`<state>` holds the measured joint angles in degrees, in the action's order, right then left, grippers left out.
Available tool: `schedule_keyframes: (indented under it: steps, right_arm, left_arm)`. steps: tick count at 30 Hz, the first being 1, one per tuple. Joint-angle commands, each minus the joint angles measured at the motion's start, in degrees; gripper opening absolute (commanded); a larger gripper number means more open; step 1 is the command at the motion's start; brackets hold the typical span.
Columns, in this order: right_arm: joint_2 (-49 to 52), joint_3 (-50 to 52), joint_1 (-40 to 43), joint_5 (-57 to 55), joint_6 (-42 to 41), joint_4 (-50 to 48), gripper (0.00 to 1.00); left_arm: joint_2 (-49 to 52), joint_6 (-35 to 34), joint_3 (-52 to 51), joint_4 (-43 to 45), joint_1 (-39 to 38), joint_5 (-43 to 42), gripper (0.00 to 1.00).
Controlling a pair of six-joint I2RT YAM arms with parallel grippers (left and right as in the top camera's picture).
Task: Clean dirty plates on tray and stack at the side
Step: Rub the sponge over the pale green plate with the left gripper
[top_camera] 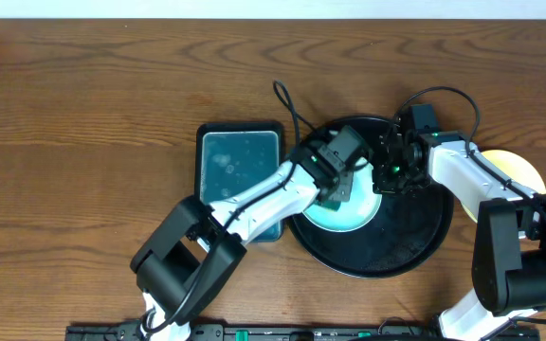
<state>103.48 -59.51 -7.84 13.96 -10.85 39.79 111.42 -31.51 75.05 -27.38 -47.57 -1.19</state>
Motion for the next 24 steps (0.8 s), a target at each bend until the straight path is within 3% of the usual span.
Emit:
schedule_keyframes:
  steps: [1,10,16,24]
  right_arm:
    - [0.46,0.33,-0.15,-1.9,0.22,0.0,0.01]
    - [0.46,0.33,-0.48,-1.9,0.22,-0.02,0.01]
    - [0.46,0.33,-0.52,-1.9,0.22,-0.02,0.01]
    - [0.46,0.33,-0.52,-1.9,0.22,-0.04,0.01]
  left_arm:
    - [0.26,-0.48,-1.75,-0.2,-0.79,0.76,0.08]
    - [1.7,-1.25,-3.37,10.27,-0.74,5.66,0.08]
    - [2.75,-5.77,-3.37,17.16,-0.79,-3.87,0.08]
    - [3.26,-3.37,-3.37,9.68,-0.57,-4.2,0.08]
